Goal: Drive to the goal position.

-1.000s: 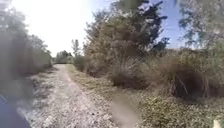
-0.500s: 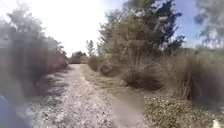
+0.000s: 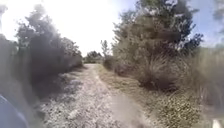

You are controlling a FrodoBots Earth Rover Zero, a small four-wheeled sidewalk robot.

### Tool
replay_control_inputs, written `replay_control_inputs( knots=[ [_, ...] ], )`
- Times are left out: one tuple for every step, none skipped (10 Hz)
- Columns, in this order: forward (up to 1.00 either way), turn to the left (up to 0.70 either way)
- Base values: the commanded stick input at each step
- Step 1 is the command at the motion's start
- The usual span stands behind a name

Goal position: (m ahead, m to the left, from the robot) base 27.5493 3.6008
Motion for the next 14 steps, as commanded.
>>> replay_control_inputs(
  knots=[
    [0.0,0.7],
    [0.0,0.7],
    [0.0,0.7],
    [0.0,0.7],
    [0.22,0.59],
    [0.59,0.41],
    [0.7,0.35],
    [0.7,0.27],
    [0.7,0.08],
    [0.7,0.0],
    [0.7,0.0],
    [0.7,0.0],
    [0.7,0.0],
    [0.7,0.0]
  ],
)
